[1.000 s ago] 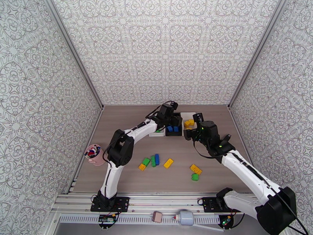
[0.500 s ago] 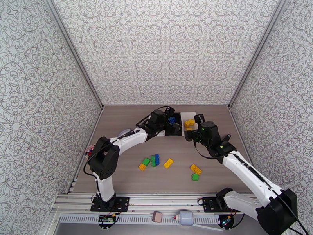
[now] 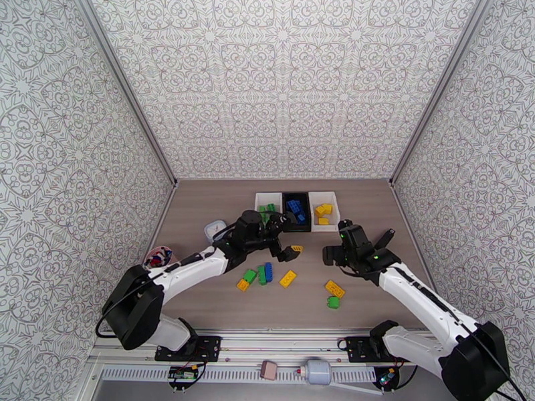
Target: Sort the legos into containers by color
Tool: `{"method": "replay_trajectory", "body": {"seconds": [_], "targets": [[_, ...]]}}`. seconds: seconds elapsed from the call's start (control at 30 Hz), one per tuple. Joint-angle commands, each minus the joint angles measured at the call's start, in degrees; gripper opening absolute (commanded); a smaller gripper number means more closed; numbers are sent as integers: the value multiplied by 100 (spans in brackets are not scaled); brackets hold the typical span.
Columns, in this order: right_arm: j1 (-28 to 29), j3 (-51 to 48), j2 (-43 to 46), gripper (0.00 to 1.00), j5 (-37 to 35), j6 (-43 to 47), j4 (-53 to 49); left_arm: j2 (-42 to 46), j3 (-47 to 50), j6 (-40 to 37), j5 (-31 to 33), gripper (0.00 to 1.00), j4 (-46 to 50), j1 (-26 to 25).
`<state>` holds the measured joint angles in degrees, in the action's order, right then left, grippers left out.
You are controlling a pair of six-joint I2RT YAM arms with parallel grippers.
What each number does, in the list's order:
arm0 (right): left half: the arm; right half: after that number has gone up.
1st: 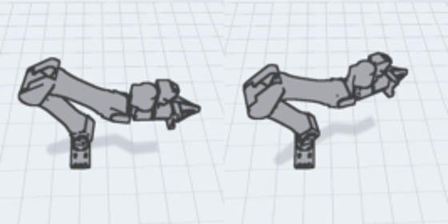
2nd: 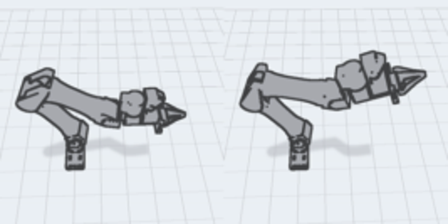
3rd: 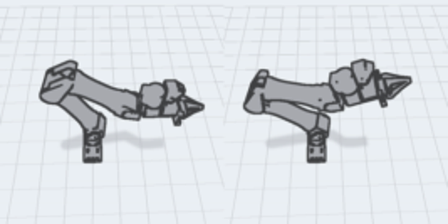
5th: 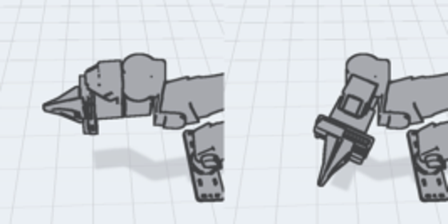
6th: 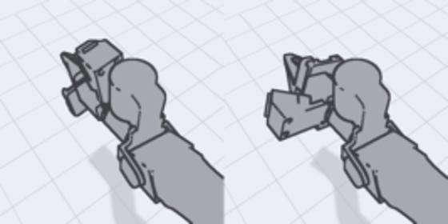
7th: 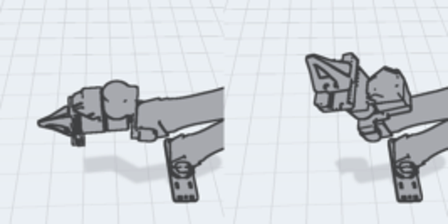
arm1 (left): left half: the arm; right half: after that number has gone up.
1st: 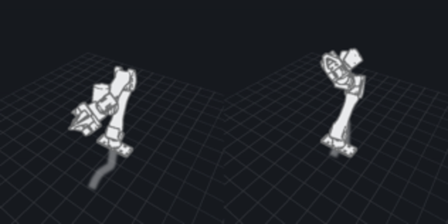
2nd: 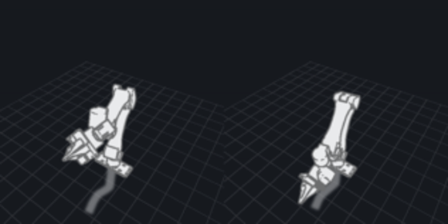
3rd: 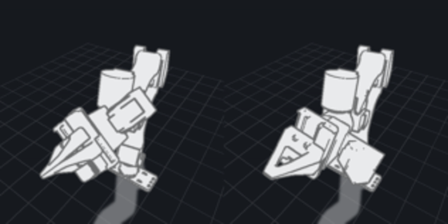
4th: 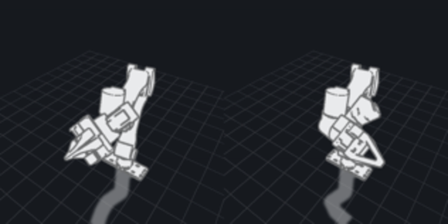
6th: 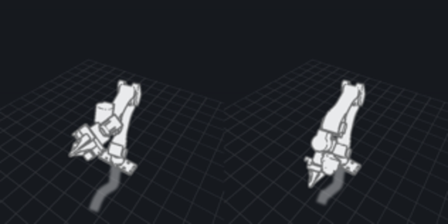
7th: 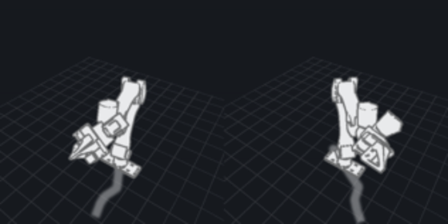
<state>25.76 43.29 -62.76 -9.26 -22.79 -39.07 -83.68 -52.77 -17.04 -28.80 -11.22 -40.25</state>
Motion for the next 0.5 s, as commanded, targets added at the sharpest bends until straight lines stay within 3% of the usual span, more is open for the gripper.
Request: {"method": "replay_trajectory", "body": {"seconds": [0.0,0.2,0.47], "targets": [[-20,-244,222,95,422,-438,-527,250,48,-603,-590,100,591,-109],[140,-572,355,97,796,-783,-857,395,81,-978,-1081,100,1152,-246],[464,-493,-208,98,688,-809,-1059,539,293,-2022,-981,100,1443,-583]]}}
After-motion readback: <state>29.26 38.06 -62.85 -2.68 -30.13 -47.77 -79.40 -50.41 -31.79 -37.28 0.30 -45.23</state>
